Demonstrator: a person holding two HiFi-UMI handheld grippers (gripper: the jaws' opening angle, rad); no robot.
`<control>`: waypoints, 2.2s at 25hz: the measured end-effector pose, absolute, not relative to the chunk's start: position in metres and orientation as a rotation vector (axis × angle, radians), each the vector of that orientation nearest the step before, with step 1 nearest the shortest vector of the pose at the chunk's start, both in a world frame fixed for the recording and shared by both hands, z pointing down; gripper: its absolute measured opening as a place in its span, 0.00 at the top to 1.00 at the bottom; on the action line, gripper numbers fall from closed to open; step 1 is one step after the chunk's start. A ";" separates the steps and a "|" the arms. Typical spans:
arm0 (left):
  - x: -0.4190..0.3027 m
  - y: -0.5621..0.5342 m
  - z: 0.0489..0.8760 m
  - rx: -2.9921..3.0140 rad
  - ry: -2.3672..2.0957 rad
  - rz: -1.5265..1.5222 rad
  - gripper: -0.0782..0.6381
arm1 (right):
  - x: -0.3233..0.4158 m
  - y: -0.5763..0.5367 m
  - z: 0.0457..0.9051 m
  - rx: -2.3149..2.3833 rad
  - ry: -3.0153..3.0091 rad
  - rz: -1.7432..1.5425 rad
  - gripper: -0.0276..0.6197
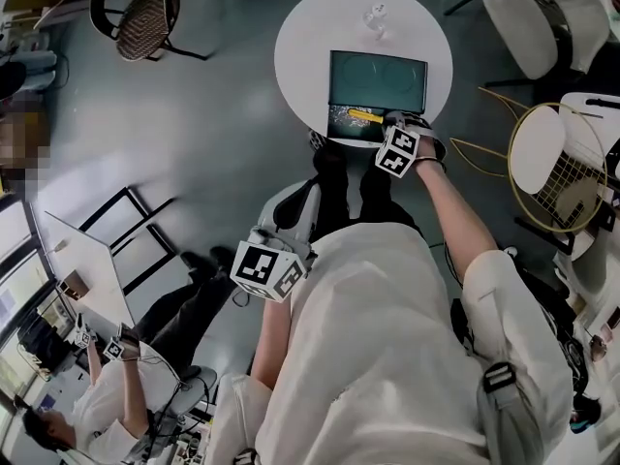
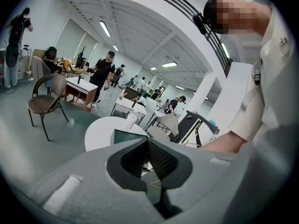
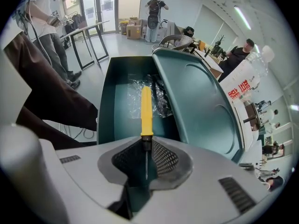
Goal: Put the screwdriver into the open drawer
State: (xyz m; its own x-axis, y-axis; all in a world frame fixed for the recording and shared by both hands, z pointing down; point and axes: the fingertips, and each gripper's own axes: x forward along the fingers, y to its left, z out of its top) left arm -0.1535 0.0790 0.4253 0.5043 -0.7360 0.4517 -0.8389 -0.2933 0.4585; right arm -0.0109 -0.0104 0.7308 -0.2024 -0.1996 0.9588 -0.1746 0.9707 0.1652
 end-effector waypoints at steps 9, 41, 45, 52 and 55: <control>-0.155 0.079 0.423 2.095 -1.287 0.201 0.87 | -0.009 -0.007 0.729 0.297 -1.801 0.017 0.84; -0.103 0.072 0.411 2.235 -1.137 0.225 0.87 | 0.009 -0.001 0.584 0.834 -2.297 0.380 0.95; -0.091 0.071 0.410 2.254 -1.111 0.231 0.87 | 0.026 0.001 0.566 0.976 -2.355 0.507 0.95; -0.081 0.071 0.412 2.258 -1.095 0.246 0.87 | 0.037 0.023 0.582 0.983 -2.312 0.713 0.95; -0.081 0.070 0.412 2.255 -1.093 0.254 0.87 | 0.026 0.043 0.604 0.930 -2.275 0.840 0.95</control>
